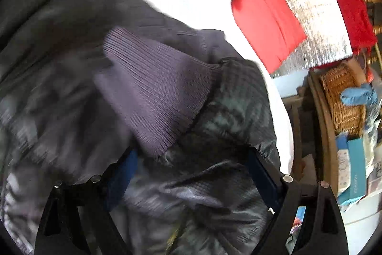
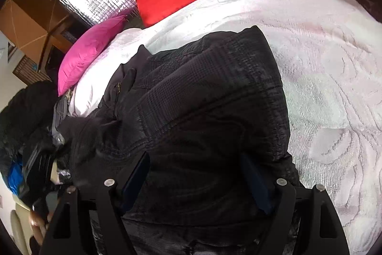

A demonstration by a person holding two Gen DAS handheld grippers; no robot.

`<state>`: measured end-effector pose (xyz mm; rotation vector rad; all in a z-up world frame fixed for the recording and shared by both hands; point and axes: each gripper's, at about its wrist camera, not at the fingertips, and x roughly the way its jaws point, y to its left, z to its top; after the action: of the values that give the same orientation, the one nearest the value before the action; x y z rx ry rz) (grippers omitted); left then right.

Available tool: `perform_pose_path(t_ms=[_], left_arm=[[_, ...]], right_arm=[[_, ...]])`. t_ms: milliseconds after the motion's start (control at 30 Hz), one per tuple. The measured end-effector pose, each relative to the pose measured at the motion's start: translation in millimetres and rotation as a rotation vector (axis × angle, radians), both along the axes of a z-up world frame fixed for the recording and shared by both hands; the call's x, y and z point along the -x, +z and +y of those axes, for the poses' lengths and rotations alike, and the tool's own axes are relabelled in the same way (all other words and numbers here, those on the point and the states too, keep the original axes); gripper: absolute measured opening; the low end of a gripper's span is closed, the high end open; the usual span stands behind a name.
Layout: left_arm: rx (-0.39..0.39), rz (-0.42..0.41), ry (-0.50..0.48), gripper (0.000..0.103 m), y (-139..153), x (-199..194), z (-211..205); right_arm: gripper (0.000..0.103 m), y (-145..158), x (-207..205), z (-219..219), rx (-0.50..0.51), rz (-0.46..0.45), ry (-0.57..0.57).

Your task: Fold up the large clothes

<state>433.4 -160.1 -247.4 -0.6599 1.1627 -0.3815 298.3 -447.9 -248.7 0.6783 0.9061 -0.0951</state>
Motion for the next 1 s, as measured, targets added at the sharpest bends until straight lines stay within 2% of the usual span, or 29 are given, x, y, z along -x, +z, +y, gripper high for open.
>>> perform_pose_path(t_ms=[133, 233, 267, 300, 400, 467, 567, 633, 733, 800, 900, 1000], left_arm=[[-0.064, 0.0, -0.026, 0.091, 0.1, -15.3, -26.1], [-0.082, -0.028, -0.017, 0.091, -2.7, -11.4, -26.4], [-0.085, -0.04, -0.014, 0.085, -1.1, -10.8, -25.8], [-0.098, -0.054, -0.003, 0.065, 1.3, -11.0, -24.2], [-0.125, -0.095, 0.015, 0.031, 17.8, 0.2, 0.4], [-0.15, -0.135, 0.01, 0.026, 33.1, 3.1, 12.7], [-0.182, -0.19, -0.026, 0.025, 58.5, 12.6, 30.2], [-0.232, -0.216, -0.081, 0.026, 72.8, 24.0, 38.1], [-0.302, -0.223, -0.169, 0.035, 83.2, 38.2, 47.4], [-0.313, -0.21, -0.184, 0.046, 81.3, 42.9, 59.6], [-0.297, -0.134, -0.172, 0.06, 67.1, 50.7, 88.9], [-0.244, -0.024, -0.159, 0.06, 45.4, 53.8, 110.1]], right_arm=[[0.081, -0.4, 1.5, -4.3, -0.04, -0.008, -0.001], [0.081, -0.7, 1.8, -6.2, -0.055, -0.011, 0.003], [0.081, -0.6, 2.1, -6.3, -0.057, -0.011, 0.003], [0.081, -0.4, 2.0, -6.3, -0.059, -0.011, 0.003], [0.081, -0.4, 3.2, -7.1, -0.061, -0.014, 0.006], [0.081, -0.4, 4.1, -8.4, -0.068, -0.017, 0.007], [0.081, -0.6, 6.0, -10.4, -0.078, -0.02, 0.002], [0.081, -0.4, 6.0, -9.7, -0.075, -0.019, 0.001], [0.081, 0.6, 5.5, -5.0, -0.042, -0.013, 0.008], [0.081, 1.6, 4.3, -0.9, -0.013, -0.008, 0.018], [0.081, 2.0, 4.1, 1.2, 0.007, -0.005, 0.026], [0.081, 2.5, 4.6, 1.4, 0.011, 0.0, 0.028]])
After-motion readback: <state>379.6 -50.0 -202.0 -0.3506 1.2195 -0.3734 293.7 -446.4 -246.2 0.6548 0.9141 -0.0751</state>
